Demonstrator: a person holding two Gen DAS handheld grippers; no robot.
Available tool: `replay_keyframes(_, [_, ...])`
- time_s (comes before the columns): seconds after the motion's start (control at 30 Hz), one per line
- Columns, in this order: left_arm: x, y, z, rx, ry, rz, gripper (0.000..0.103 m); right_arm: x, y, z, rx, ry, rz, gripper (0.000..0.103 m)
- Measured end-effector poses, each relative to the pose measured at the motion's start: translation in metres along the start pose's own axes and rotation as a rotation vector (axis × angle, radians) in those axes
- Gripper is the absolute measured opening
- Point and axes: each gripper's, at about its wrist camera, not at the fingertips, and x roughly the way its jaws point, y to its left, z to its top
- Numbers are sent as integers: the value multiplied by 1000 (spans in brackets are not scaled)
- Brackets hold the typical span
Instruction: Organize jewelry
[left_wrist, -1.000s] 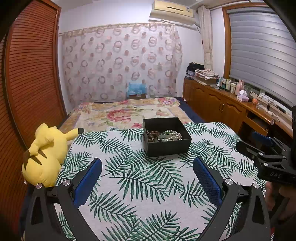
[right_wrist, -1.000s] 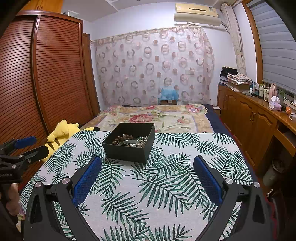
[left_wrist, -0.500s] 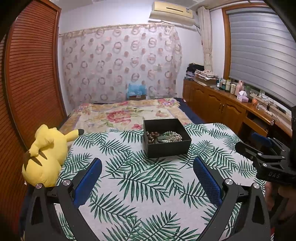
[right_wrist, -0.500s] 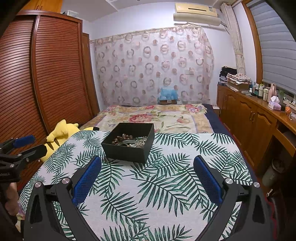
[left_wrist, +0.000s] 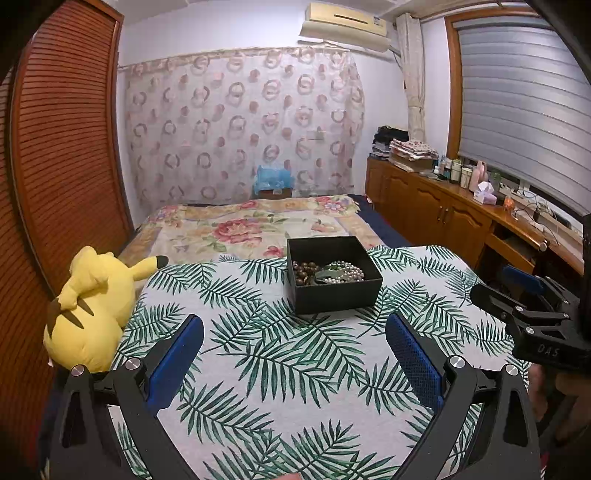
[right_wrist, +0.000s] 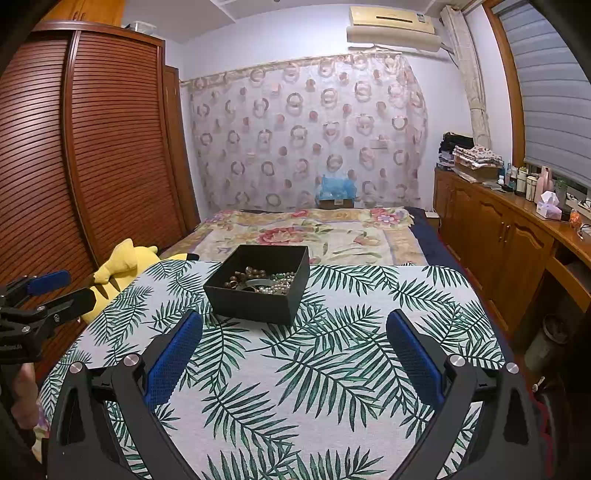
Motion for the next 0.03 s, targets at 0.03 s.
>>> replay_keyframes(0.03, [0,0,0,1,0,0,95,0,0,-1,1,0,0,100])
